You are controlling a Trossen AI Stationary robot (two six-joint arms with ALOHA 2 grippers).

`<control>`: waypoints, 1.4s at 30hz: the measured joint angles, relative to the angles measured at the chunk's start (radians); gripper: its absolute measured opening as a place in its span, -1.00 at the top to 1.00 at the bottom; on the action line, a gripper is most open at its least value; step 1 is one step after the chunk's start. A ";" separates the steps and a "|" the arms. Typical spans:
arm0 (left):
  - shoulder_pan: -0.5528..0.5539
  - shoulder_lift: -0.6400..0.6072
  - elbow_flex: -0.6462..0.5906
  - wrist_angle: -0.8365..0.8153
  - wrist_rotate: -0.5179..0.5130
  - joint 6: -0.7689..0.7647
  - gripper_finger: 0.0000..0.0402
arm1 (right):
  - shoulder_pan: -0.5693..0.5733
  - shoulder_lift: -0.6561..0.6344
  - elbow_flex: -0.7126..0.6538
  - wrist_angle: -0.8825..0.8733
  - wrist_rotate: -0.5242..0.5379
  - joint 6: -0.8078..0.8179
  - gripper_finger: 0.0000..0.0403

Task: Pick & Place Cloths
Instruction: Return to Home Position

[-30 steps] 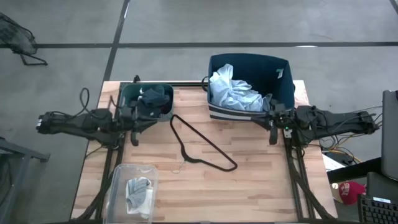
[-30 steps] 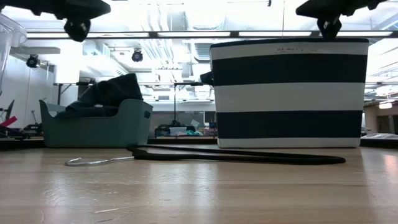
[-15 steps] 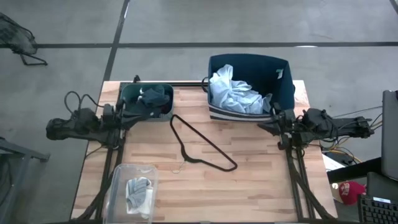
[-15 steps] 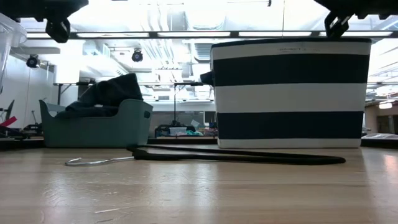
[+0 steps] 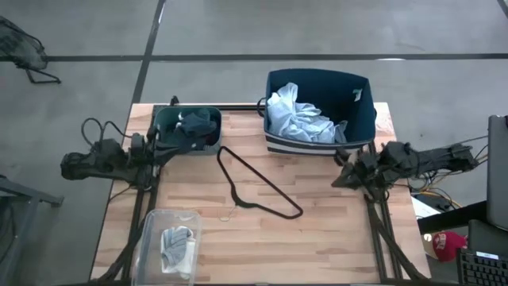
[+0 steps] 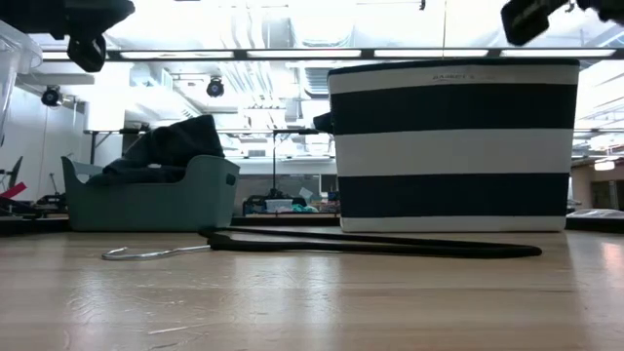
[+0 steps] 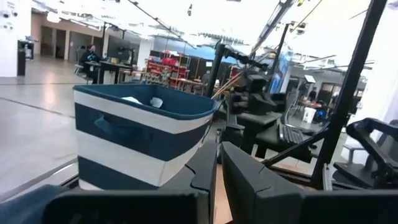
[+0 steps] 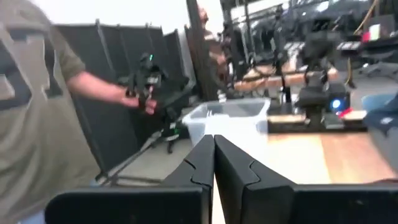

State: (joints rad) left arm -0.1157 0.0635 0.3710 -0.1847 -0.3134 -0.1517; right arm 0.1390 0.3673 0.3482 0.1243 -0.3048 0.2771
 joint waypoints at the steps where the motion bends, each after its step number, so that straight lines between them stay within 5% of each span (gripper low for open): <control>1: 0.000 0.000 0.000 -0.006 -0.002 -0.001 0.85 | 0.007 0.011 -0.023 0.025 0.011 0.000 0.96; 6: 0.000 0.000 0.000 -0.020 -0.006 -0.007 0.85 | 0.020 0.069 -0.155 0.278 0.128 0.023 0.96; 14: 0.000 -0.002 0.000 -0.018 -0.036 -0.008 0.85 | 0.022 0.064 -0.338 0.350 0.252 0.057 0.96; 27: 0.000 -0.021 -0.101 -0.054 -0.058 -0.098 0.85 | 0.022 0.059 -0.339 0.327 0.615 -0.103 0.96; 34: 0.000 -0.063 -0.335 0.364 -0.035 -0.020 0.85 | 0.022 0.060 -0.339 0.322 0.622 -0.142 0.96; 42: 0.000 -0.060 -0.360 0.244 -0.016 0.012 0.85 | 0.022 0.060 -0.339 0.321 0.622 -0.143 0.96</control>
State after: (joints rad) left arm -0.1158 0.0036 0.0110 0.0595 -0.3297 -0.1395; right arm 0.1608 0.4271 0.0090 0.4448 0.3168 0.1345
